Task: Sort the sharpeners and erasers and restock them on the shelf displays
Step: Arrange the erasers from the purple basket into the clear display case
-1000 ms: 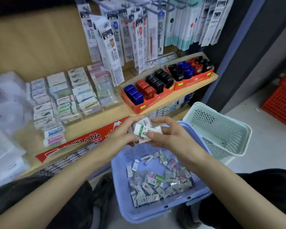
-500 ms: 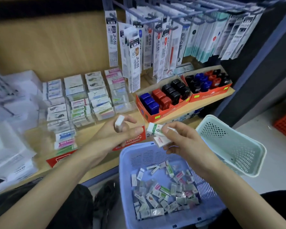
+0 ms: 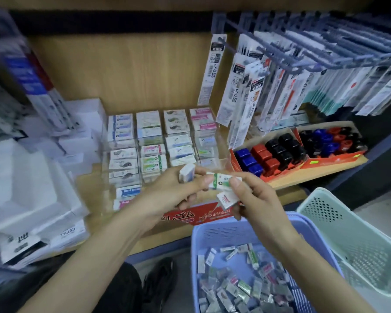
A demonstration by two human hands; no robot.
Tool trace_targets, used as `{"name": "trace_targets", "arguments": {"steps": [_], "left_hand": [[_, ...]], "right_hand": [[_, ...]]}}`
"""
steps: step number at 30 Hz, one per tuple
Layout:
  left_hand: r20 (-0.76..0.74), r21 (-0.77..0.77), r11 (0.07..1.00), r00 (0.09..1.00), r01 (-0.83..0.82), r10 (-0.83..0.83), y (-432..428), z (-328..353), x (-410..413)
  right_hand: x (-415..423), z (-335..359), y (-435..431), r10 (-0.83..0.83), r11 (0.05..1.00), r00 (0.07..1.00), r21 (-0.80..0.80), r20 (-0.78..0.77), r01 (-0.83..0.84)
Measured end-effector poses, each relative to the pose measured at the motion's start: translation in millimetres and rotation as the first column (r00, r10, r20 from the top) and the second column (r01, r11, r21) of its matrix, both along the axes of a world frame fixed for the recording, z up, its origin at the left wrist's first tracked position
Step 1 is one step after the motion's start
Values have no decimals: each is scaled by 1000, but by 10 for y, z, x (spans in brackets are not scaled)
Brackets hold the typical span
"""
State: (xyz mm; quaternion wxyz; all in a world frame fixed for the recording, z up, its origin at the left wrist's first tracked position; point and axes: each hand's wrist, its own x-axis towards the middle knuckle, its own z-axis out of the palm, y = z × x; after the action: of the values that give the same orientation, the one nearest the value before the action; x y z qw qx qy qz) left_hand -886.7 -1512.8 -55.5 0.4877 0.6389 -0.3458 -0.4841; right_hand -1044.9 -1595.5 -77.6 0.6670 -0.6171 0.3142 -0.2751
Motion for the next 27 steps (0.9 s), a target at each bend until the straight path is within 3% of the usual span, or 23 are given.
{"name": "trace_targets", "arguments": {"steps": [5,10,12,17,23,27], "left_hand": [[22,-15,993,993,-115,115,113,53,298],[44,-54,969,969,-240,242,214,62,603],[117,-47,970,963,-240,244,233,66,695],[157,-23,965,953,-260,260,226,18,794],[155,37,964,954,-264,255,260,10,911],[137,98,974,972,-206,192,281,31,904]], "right_hand": [[375,76,47,64,993,997,-98,-33,-67],[580,-48,47,7,1000,997,-7,-80,-7],[666,-61,37,29,1000,994,-3,-103,-29],[923,82,55,176,940,972,-267,-157,-213],[1009,248,36,463,835,867,-235,-185,-497],[1031,226,13,455,837,852,-204,-259,-508]]}}
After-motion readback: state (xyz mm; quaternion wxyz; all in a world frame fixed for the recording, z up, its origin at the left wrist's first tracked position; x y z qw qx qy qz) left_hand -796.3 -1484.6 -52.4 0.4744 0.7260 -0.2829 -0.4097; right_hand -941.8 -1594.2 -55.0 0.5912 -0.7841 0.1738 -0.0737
